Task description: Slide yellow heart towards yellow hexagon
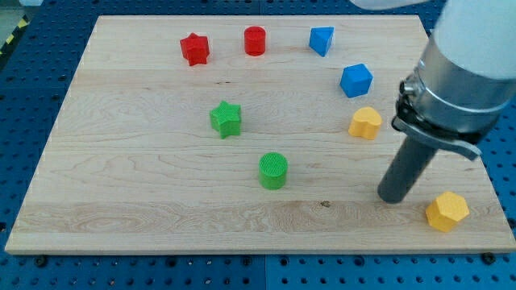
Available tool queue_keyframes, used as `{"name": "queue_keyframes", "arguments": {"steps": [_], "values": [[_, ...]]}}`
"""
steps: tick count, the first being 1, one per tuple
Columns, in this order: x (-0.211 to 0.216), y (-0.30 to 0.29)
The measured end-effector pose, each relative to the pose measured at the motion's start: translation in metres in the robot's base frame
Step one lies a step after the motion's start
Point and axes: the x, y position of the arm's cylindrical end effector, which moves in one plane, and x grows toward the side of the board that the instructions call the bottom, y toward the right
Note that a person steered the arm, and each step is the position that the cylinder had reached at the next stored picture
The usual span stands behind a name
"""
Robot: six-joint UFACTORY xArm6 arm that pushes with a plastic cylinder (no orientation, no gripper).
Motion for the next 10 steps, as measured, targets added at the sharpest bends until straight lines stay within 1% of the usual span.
{"name": "queue_keyframes", "arguments": {"steps": [1, 2, 4, 5, 6, 7, 9, 10], "values": [[-0.036, -0.004], [-0.04, 0.015], [-0.108, 0.025], [-0.145, -0.002], [-0.133, -0.021], [-0.114, -0.014], [-0.094, -0.005], [-0.094, -0.003]]}}
